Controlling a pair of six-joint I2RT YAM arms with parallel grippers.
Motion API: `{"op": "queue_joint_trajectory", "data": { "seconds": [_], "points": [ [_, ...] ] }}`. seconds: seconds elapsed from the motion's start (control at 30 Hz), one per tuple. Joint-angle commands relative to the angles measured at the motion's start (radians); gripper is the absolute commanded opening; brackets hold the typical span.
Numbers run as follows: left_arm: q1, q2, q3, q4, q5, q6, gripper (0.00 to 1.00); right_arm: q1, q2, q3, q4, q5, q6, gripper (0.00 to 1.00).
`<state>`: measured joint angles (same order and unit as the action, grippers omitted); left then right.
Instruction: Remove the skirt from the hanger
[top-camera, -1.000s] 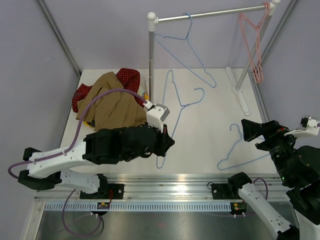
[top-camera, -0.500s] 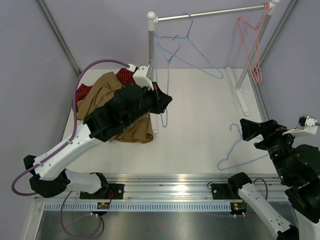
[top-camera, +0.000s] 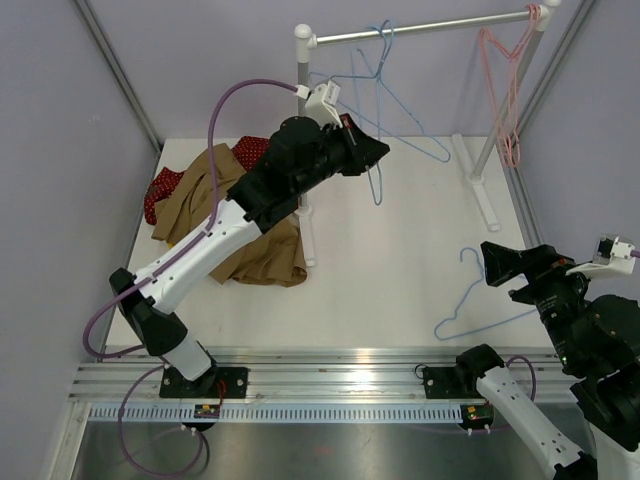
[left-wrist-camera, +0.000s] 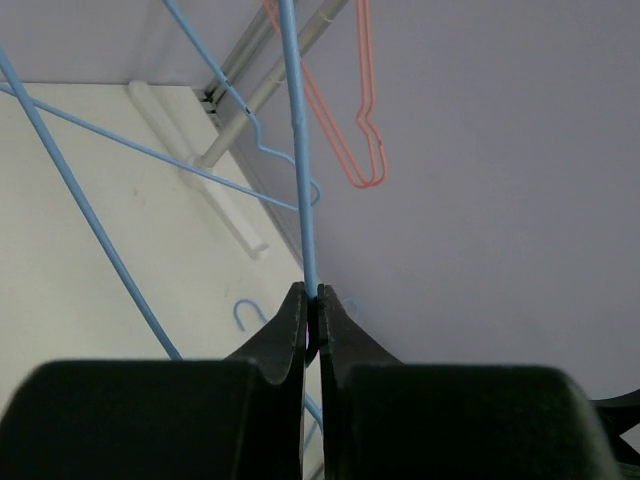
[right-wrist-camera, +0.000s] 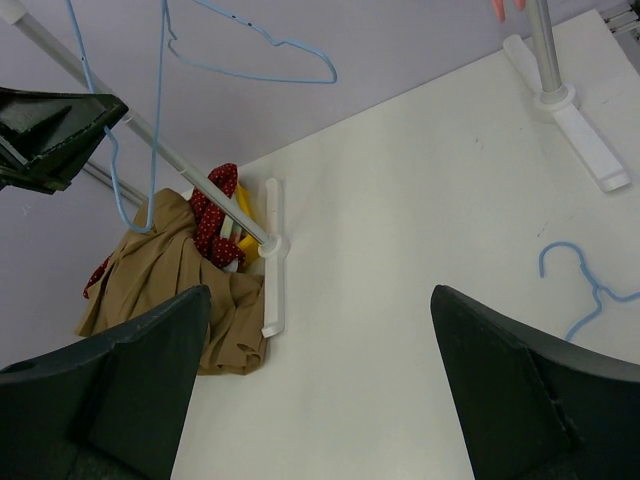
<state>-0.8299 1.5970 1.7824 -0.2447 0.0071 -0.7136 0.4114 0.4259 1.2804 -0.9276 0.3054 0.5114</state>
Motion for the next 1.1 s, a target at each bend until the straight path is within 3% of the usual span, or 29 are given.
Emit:
{"op": "queue_joint_trajectory", "data": {
  "seconds": [0.0,0.2,0.37,0.57,0.8,0.9,0.93,1.07],
  "points": [
    [-0.008,0.001,0.061,0.136,0.061,-0.052,0.0,-0.003,-0.018,-0.013,-0.002,0.02,-0.017,0.99],
    [0.04,0.003,0.026,0.16,-0.047,-0.115,0.0,-0.002,-0.024,-0.01,-0.01,0.023,-0.025,0.99],
    [0.089,0.084,0.113,0.099,-0.12,-0.132,0.0,-0.002,-0.027,-0.013,-0.013,0.026,-0.028,0.99],
    [0.14,0.187,0.202,0.016,-0.068,-0.168,0.0,-0.003,-0.035,-0.007,-0.025,0.035,-0.031,1.0],
    [0.141,0.141,0.085,-0.007,-0.061,-0.208,0.07,-0.002,-0.035,-0.004,-0.027,0.037,-0.034,0.99],
    [0.14,0.098,0.016,0.015,-0.053,-0.205,0.25,-0.002,-0.026,0.007,-0.025,0.043,-0.048,0.99],
    [0.14,0.09,0.005,0.016,-0.05,-0.204,0.41,-0.003,-0.021,0.016,-0.02,0.057,-0.057,0.99],
    [0.137,0.051,-0.043,-0.004,-0.015,-0.159,0.75,-0.003,0.026,0.138,-0.008,0.122,-0.158,0.99]
  ]
}}
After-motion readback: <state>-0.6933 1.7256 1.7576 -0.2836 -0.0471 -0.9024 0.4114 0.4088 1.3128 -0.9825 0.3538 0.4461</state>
